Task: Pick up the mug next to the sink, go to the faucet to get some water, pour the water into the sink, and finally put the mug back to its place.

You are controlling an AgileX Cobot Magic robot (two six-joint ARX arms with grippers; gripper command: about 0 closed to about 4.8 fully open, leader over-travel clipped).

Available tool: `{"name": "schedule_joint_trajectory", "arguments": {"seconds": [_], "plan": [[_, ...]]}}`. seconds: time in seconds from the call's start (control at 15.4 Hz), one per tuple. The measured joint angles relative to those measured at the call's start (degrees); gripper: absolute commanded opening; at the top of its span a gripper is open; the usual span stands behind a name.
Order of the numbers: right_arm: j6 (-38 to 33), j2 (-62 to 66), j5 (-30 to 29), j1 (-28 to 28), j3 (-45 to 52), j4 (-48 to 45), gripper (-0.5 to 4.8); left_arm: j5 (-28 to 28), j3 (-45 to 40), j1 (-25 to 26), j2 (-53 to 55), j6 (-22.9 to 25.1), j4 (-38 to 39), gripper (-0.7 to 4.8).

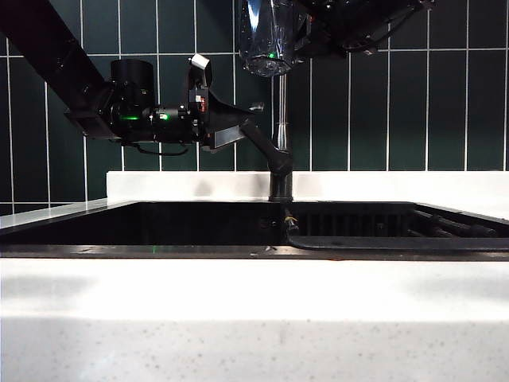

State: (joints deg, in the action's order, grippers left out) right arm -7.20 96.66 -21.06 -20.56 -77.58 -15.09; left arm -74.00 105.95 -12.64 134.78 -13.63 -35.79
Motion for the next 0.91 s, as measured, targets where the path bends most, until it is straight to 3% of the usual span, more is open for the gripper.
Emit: {"name": "schedule_joint_trajectory", "arguments": {"seconds": [0.32,0.45,0.52,0.91], "plan": [[0.0,-0.02,0.0,0.0,0.0,0.0,-0.06,-2.1,0.0,0.02,0.0,-0.5,-0.02,3.49],[0.02,0.0,0.0,0.0,0.0,0.02,-0.06,-0.24,0.0,-0.11,-0.04,-0.26,-0.33,4.44],[0.02,0.0,0.0,0.0,0.0,0.02,-0.06,1.75,0.0,-0.28,-0.09,-0.09,-0.42,4.56],[0.11,0.0,-0.02,0.0,0.02,0.24,-0.06,6.69,0.0,-0.2,-0.09,2.4,1.92,4.56]]}}
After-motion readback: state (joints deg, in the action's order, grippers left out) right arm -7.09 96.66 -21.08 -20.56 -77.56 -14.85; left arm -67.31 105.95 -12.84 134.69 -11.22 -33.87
